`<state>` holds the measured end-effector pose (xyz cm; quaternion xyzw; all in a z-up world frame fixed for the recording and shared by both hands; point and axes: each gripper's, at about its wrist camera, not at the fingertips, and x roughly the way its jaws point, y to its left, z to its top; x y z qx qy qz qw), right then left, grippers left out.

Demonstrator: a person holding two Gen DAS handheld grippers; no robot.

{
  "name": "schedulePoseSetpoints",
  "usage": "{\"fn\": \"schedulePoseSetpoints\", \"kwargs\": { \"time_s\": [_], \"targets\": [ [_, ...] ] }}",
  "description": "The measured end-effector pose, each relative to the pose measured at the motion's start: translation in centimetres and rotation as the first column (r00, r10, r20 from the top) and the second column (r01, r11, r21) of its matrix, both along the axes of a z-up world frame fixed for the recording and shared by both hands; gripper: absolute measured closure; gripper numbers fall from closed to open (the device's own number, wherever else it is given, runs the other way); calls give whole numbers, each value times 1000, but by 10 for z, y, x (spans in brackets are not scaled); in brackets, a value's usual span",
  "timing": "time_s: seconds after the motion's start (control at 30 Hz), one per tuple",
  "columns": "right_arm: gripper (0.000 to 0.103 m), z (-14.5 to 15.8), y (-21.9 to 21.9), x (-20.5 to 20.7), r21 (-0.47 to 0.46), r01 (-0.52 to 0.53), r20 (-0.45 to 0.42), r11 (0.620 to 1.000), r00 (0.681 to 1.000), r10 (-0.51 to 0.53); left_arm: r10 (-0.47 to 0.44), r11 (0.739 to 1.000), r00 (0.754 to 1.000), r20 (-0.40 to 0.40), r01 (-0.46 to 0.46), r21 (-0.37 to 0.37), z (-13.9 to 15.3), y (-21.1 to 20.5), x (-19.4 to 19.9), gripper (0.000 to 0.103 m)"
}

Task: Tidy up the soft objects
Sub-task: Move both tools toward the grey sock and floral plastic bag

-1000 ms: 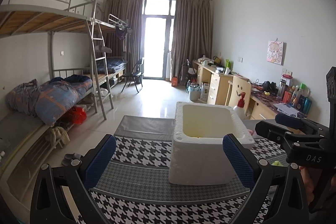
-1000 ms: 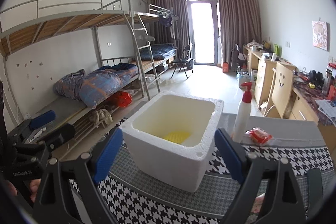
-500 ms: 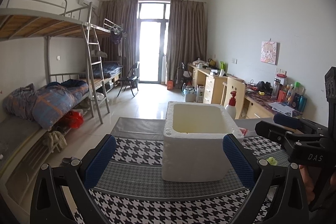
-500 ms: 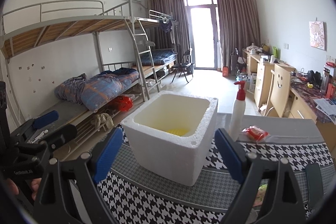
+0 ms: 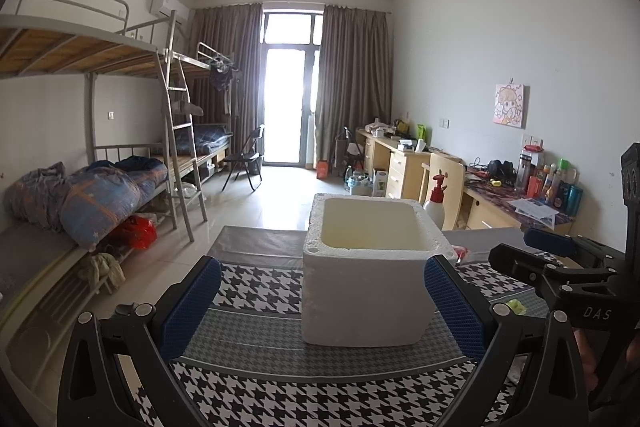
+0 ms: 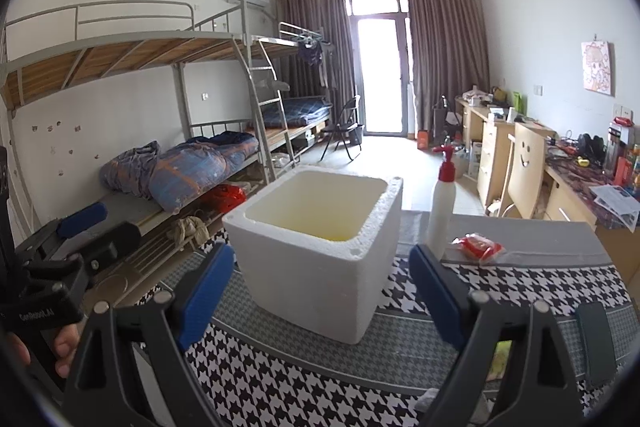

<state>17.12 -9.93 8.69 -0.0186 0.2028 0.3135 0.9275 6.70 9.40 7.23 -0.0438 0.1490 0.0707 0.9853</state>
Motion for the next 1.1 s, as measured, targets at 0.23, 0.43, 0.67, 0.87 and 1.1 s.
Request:
{"fn": "schedulePoseSetpoints", "kwargs": {
  "time_s": [0.23, 0.43, 0.67, 0.87, 1.1],
  "targets": [
    [11, -9, -7, -5, -1, 14, 7, 1000, 1000, -14, -10, 1000, 1000, 10, 10, -16, -10, -2, -3, 1],
    [11, -19, -15, -5, 14, 29, -13, 999, 999, -29, -21, 999, 1000, 5, 21, -27, -21, -4, -4, 1],
    [11, -25, -19, -9, 10, 42, -17, 999, 999, -41, -29, 999, 1000, 6, 29, -23, -27, -6, -4, 1],
    [11, -31, -23, -11, 26, 34, -41, 999, 999, -33, -35, 999, 999, 13, 35, -8, -33, -13, -6, 1],
    [11, -39, -32, -13, 25, 66, -40, 997, 997, -65, -64, 998, 998, -11, 64, -21, -40, -17, 0, 1]
  ]
}}
